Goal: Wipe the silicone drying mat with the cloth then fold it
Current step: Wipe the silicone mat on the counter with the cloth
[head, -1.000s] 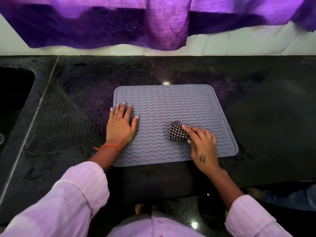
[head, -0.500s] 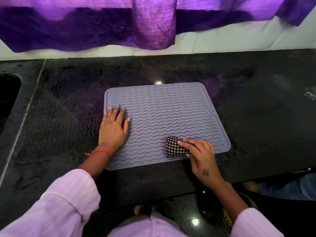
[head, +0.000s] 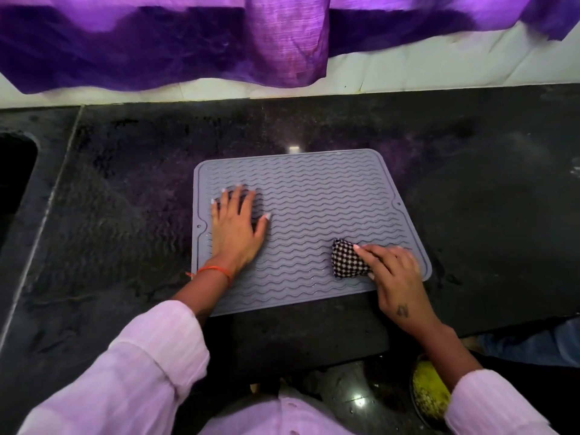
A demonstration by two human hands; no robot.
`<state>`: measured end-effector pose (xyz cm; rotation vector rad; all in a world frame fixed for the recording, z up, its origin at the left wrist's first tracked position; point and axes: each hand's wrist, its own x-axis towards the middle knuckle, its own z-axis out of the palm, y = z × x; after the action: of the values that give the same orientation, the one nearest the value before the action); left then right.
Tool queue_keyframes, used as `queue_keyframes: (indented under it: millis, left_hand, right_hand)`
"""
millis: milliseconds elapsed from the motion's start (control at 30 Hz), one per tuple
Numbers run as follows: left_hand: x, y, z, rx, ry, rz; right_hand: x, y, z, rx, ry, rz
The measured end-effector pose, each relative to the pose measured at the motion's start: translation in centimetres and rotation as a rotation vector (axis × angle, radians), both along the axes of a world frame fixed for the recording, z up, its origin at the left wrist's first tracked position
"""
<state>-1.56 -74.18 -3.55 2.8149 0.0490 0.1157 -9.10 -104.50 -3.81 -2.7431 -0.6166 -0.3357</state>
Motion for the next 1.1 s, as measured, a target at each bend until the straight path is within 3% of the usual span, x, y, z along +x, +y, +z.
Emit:
queue_keyframes:
  millis: [167,333,467,633,767,933,1100]
  left_hand:
    - [-0.1,-0.2,-0.2,0.044,0.02,-0.009]
    - [-0.1,-0.3,-0.1,0.035,-0.005,-0.005]
    - [-0.1,-0.3,-0.1,0.037,-0.007,-0.003]
    - [-0.1,-0.4,-0.1,0.039,-0.006,0.004]
    - [0.0,-0.5,0.0,0.048,-0.021,0.01]
    - [0.0,-0.6,0.2,0.046,-0.024,0.011]
    - [0.0,-0.6,0.1,0.056,-0.006,0.016]
  right_hand:
    - [2.4,-0.6,0.9,0.076,-0.02,0.04]
    - [6.1,0.2,0.1,-0.021,0.005,0.039]
    - [8.8,-0.7,1.5,0.13,-0.023,0.094]
    - [11.7,0.0,0.5,-0.019,0.022,0.078]
    - [13.6,-0.7,1.6,0.105,-0.032,0.108]
    - [15.5,1.2,0.8,0.0,-0.013,0.067]
    - [18.1,0.3,1.9,0.133,0.013,0.118]
